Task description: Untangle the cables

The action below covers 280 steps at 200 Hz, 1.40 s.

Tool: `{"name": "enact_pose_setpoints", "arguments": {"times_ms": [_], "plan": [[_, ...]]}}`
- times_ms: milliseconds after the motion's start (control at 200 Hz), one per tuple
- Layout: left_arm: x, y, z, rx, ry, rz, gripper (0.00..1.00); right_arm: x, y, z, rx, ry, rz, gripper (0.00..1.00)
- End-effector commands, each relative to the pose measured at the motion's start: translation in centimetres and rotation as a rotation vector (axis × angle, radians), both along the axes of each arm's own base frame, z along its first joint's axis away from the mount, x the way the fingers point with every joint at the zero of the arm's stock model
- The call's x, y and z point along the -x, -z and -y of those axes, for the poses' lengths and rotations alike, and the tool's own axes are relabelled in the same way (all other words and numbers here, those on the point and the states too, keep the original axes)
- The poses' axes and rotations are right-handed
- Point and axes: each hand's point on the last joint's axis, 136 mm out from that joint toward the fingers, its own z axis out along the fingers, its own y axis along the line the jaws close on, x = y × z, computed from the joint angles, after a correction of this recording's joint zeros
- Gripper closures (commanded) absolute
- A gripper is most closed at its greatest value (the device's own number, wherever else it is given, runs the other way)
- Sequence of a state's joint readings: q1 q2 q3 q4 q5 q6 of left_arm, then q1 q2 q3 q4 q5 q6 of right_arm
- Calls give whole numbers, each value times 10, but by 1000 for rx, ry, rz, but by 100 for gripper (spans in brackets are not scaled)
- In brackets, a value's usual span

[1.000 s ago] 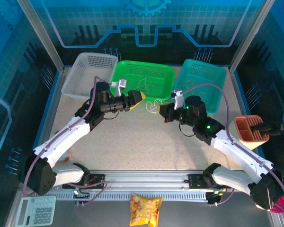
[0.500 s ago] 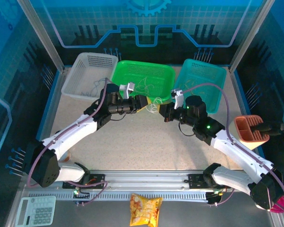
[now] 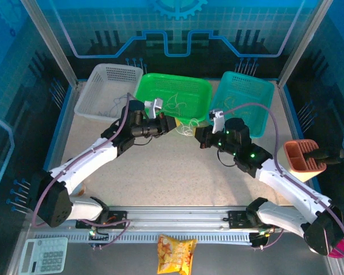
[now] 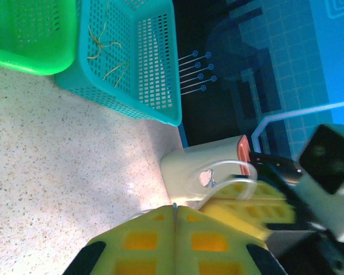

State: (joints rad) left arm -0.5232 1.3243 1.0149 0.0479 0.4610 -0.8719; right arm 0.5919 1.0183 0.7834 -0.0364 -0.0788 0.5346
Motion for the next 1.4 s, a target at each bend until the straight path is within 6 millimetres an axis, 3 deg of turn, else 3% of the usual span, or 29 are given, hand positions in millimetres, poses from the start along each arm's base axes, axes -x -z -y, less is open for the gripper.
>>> {"name": "enact_pose_setpoints", "arguments": {"times_ms": [0, 255, 585, 835, 1166, 1276, 1396], "plan": [[8, -58, -5, 26, -1, 156, 100, -8, 34, 19, 50, 98, -69, 100], [19, -111, -19, 83, -43, 310, 100, -13, 84, 33, 81, 171, -194, 100], [28, -147, -34, 172, -103, 461, 100, -14, 111, 42, 130, 214, -259, 100], [33, -188, -41, 183, -122, 565, 100, -6, 137, 52, 144, 246, -313, 100], [40, -217, -44, 235, -124, 639, 100, -1, 149, 47, 123, 223, -346, 100], [39, -212, -40, 232, -106, 630, 100, 1, 147, 37, 98, 172, -347, 100], [39, -203, -37, 234, -90, 622, 100, 1, 131, 27, 72, 125, -312, 98]]}}
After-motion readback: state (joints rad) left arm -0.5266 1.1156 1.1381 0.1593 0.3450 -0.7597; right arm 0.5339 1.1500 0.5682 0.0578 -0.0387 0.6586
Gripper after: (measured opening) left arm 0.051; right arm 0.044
